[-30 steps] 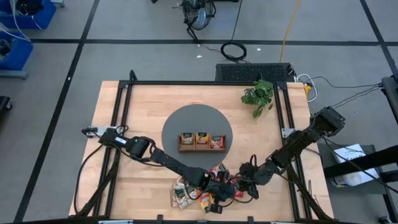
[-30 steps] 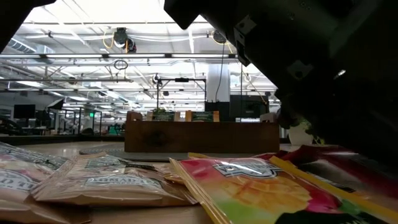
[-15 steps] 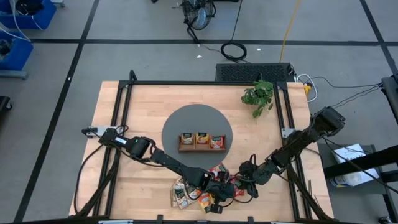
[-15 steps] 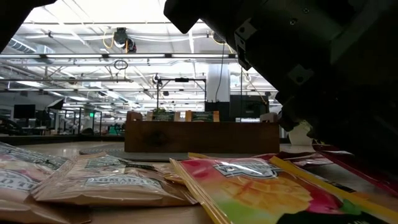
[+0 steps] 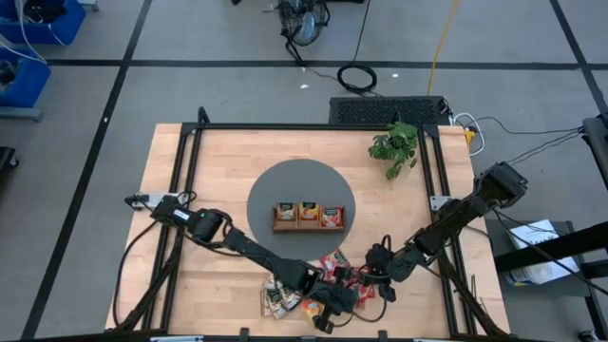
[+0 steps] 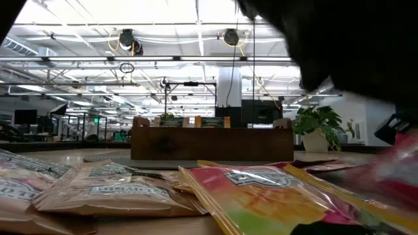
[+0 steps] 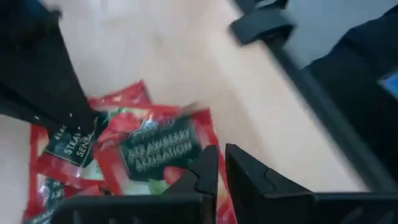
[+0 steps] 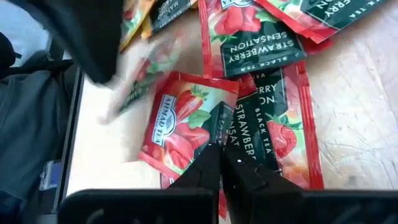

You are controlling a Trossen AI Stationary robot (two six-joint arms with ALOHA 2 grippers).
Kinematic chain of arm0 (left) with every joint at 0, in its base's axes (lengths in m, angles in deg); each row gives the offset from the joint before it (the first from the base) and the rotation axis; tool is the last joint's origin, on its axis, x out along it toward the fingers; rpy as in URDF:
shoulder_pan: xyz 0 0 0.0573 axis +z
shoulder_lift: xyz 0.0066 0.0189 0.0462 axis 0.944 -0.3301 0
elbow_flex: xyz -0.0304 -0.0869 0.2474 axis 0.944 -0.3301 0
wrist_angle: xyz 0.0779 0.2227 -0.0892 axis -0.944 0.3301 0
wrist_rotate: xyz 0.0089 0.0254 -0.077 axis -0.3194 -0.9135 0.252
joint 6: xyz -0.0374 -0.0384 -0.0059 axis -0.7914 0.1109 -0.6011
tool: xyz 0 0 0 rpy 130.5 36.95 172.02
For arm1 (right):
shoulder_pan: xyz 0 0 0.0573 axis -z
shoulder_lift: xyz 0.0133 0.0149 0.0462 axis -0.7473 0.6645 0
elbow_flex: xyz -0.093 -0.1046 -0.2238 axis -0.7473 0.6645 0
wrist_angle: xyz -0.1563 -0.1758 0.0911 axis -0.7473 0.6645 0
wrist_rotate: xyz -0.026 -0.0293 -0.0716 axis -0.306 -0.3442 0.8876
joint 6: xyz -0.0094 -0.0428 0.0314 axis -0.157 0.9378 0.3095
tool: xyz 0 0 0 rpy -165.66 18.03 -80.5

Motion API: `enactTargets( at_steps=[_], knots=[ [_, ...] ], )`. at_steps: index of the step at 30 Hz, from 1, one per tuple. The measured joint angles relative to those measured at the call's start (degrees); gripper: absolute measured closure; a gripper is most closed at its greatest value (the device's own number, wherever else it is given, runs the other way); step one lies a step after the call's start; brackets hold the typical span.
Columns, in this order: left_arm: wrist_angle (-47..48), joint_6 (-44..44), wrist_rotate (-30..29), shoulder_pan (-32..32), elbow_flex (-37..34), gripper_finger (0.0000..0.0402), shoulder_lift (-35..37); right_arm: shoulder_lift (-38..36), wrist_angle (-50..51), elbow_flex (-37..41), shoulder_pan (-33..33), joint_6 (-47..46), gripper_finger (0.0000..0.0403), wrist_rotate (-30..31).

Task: Pick & Place Tea
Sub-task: Put the strawberry tea sachet into the right compartment of the wooden organizer

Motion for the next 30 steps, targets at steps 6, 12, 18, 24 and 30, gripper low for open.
enactTargets(
  at_steps=[6, 12, 18, 24, 30],
  knots=[
    [8.83, -0.49, -3.58, -3.11, 0.11, 0.0364, 4.60, -2.54, 2.04, 0.00, -0.36, 1.30, 0.0402, 0.92],
    [17.44, -2.61, -14.99, -7.13, 0.26, 0.0364, 7.22, -6.14, 3.34, -0.18, -0.55, 3.89, 0.0402, 1.45],
    [29.64, -11.85, -24.28, -11.68, 0.13, 0.0364, 8.48, -10.78, 14.70, -3.97, -0.44, 5.66, 0.0403, 5.04],
    [38.14, -21.02, -37.65, -16.54, 0.09, 0.0364, 9.33, -12.64, 27.63, -10.85, 0.30, 7.71, 0.0403, 5.75],
    [49.11, -34.59, -46.39, -20.78, -1.18, 0.0364, 10.00, -12.58, 39.76, -18.62, 2.77, 10.69, 0.0403, 5.54]
  ],
)
